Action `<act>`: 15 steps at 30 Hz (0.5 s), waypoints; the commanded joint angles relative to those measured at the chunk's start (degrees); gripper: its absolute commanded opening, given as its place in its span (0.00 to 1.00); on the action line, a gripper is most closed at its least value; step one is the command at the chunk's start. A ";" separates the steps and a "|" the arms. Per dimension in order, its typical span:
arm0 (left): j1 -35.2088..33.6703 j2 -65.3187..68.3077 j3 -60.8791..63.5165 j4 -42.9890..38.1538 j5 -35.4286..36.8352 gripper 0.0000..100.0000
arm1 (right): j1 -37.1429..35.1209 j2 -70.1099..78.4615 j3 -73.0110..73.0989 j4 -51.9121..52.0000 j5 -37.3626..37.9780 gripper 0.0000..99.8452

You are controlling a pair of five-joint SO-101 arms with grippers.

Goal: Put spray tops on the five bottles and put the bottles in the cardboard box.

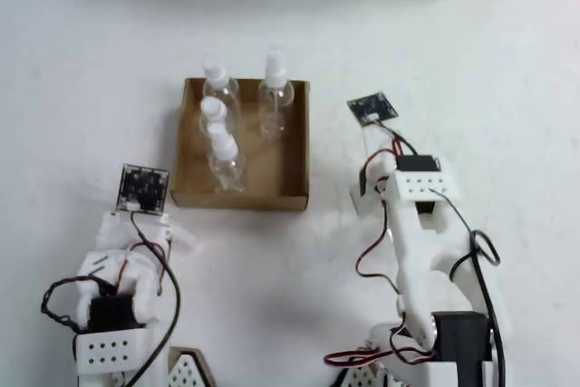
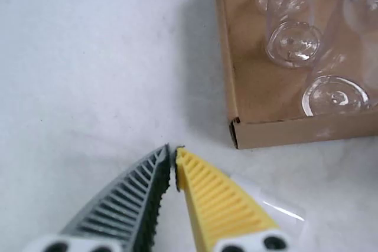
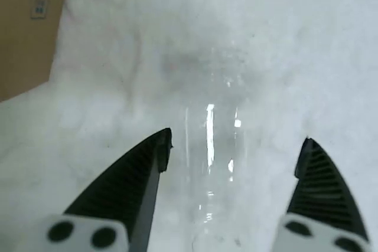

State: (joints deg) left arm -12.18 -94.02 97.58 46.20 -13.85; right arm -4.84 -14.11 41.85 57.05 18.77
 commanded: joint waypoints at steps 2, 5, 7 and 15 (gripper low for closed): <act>0.40 -0.40 -0.26 0.00 -0.44 0.02 | -0.40 -2.07 -6.59 7.52 0.70 0.27; 0.40 -0.40 -0.26 0.00 -0.44 0.02 | -0.31 -2.33 -7.21 9.98 3.16 0.27; 0.40 -0.40 -0.26 0.00 -0.44 0.02 | -0.31 -2.59 -7.12 11.56 6.15 0.27; 0.40 -0.40 -0.26 -0.18 -0.44 0.02 | -0.48 -7.60 -4.57 16.92 7.91 0.27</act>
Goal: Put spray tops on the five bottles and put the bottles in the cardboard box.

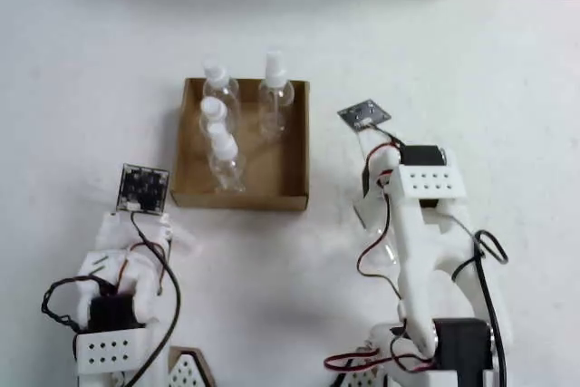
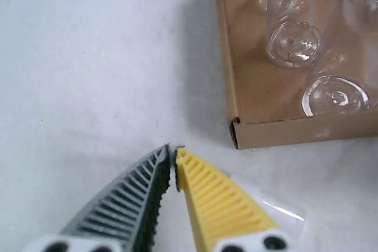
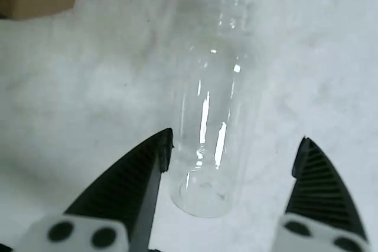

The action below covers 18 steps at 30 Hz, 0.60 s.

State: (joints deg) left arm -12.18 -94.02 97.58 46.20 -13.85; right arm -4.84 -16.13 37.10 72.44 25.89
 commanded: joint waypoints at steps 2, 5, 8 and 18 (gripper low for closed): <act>0.40 -0.40 -0.26 -0.26 -0.44 0.02 | -1.10 -9.27 2.55 1.10 0.79 0.27; 0.40 -0.40 -0.26 -0.26 -0.44 0.02 | -3.74 -14.64 6.24 1.01 0.79 0.27; 0.40 -0.40 -0.26 -0.18 -0.44 0.02 | -5.85 -17.71 8.53 0.13 0.79 0.27; 0.40 -0.40 -0.26 -0.09 -0.44 0.02 | -5.14 -10.42 10.46 -12.44 5.80 0.27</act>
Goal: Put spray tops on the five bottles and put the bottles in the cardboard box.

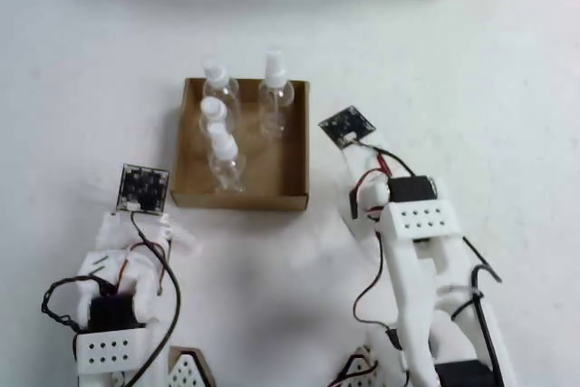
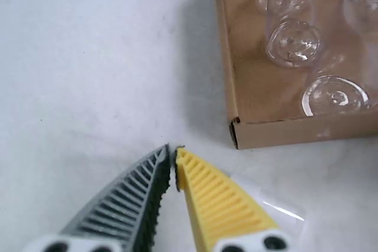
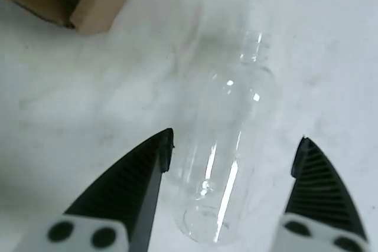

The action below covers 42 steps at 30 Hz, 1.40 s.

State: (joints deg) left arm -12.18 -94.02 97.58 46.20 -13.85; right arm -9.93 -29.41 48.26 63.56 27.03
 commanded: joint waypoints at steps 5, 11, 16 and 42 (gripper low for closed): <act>0.40 -0.40 -0.26 -0.18 -0.44 0.02 | 0.84 7.52 -4.75 -3.38 7.82 0.27; 0.40 -0.40 -0.26 -0.26 -0.44 0.02 | 2.42 11.12 -8.18 -2.95 11.43 0.27; 0.40 -0.40 -0.26 -0.35 -0.44 0.02 | 2.15 13.32 -8.35 -3.38 14.33 0.27; 0.40 -0.40 -0.26 -0.35 -0.44 0.02 | 3.47 26.24 -12.22 -9.54 15.03 0.23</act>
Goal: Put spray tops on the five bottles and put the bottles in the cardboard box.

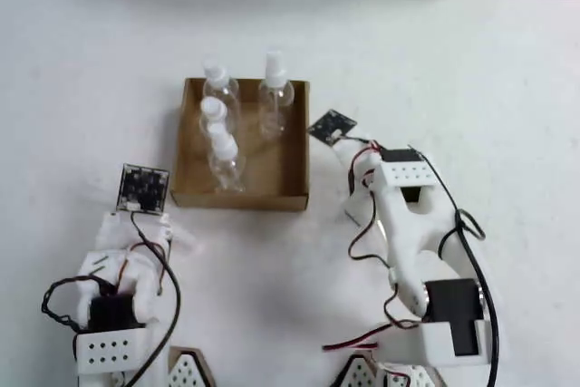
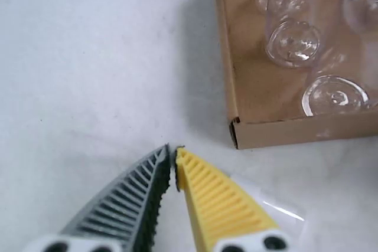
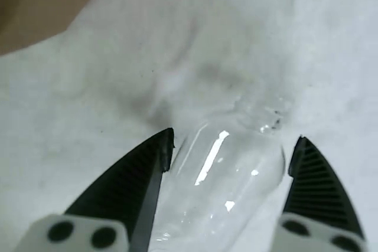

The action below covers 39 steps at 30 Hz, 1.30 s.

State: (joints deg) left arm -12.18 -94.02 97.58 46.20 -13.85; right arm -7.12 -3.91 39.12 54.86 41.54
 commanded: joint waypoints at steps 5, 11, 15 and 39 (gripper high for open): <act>0.40 -0.40 -0.26 -0.35 -0.44 0.02 | 2.07 2.86 -6.24 -0.40 0.18 0.04; 0.40 -0.40 -0.26 -0.35 -0.44 0.02 | 6.02 3.03 -12.40 5.41 -9.76 0.03; 0.40 -0.40 -0.26 -0.35 -0.44 0.02 | 11.03 3.03 -17.05 10.07 -25.67 0.02; 0.40 -0.40 -0.26 0.00 -0.44 0.02 | 17.45 3.30 -16.97 8.31 -30.33 0.22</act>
State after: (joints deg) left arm -12.18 -94.02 97.58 46.20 -13.85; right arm 10.55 0.13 25.58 60.48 10.42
